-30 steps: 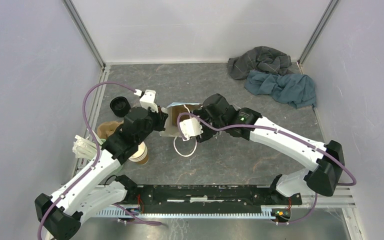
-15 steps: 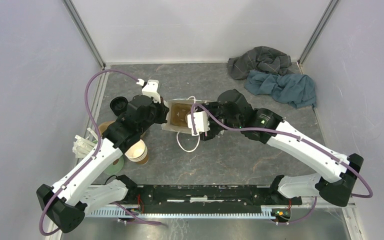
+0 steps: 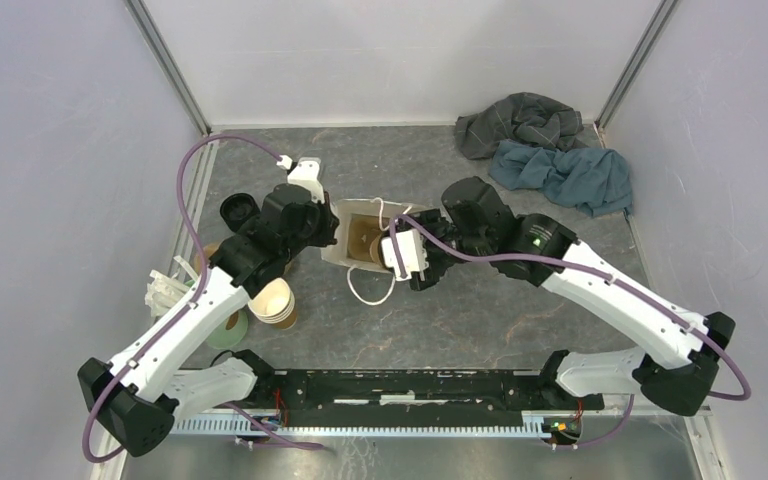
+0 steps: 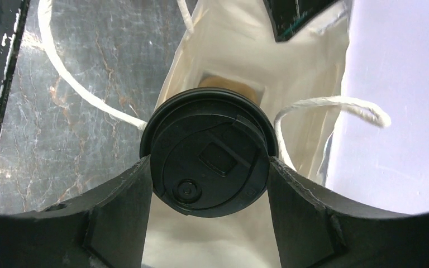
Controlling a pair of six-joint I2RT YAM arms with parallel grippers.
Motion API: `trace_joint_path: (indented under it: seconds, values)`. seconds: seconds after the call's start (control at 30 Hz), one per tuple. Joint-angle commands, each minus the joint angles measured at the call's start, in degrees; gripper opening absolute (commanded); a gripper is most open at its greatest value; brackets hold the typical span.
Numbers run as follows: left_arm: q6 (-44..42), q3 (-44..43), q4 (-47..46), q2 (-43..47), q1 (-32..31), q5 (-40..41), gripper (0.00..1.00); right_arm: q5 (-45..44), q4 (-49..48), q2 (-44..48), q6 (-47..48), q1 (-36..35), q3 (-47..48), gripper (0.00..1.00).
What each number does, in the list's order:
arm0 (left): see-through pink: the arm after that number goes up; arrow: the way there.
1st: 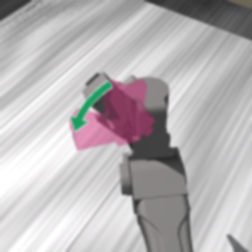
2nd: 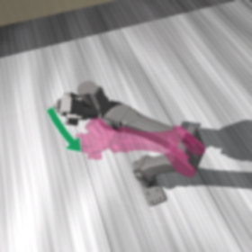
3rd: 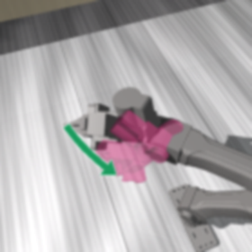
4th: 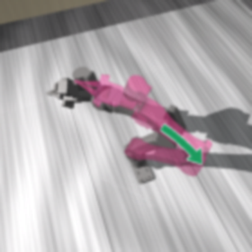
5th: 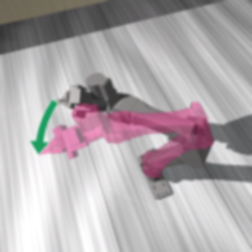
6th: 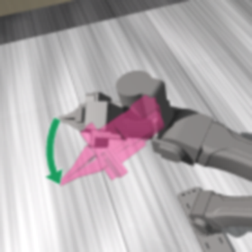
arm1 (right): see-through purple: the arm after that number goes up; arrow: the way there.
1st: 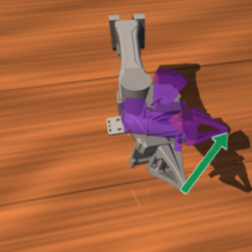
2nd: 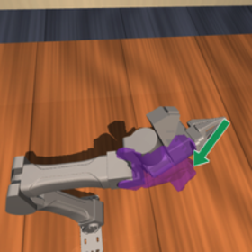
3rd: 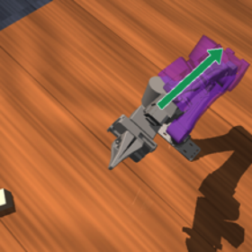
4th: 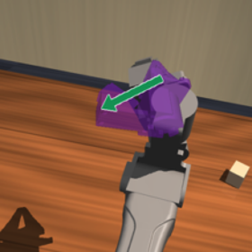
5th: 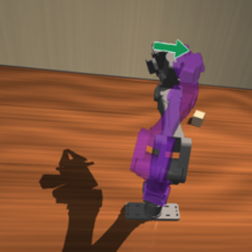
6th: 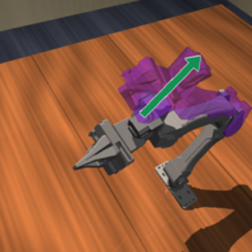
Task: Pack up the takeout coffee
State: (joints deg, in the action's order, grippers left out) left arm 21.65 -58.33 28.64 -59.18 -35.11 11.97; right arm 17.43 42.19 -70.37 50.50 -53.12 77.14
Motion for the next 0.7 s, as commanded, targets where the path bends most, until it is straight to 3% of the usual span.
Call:
trace_joint_path:
  seconds: [0.0,0.27,0.5,0.67]
  values:
    - [2.8,-3.4,0.1,-1.6,-0.1,0.6,0.02,6.3,0.1,-2.7,0.7,0.2,5.9,0.0]
    - [2.9,-5.6,1.0,-3.9,-0.1,0.4,0.02,0.7,0.7,-7.2,0.0,-1.6,12.7,0.0]
    - [2.5,-6.0,1.4,-4.1,0.0,1.8,0.02,-6.2,-3.2,-6.2,-3.2,-2.0,12.5,0.0]
    - [1.9,-5.8,0.8,-4.0,0.0,1.6,0.02,-12.8,1.6,-11.4,-2.9,-4.4,18.8,0.0]
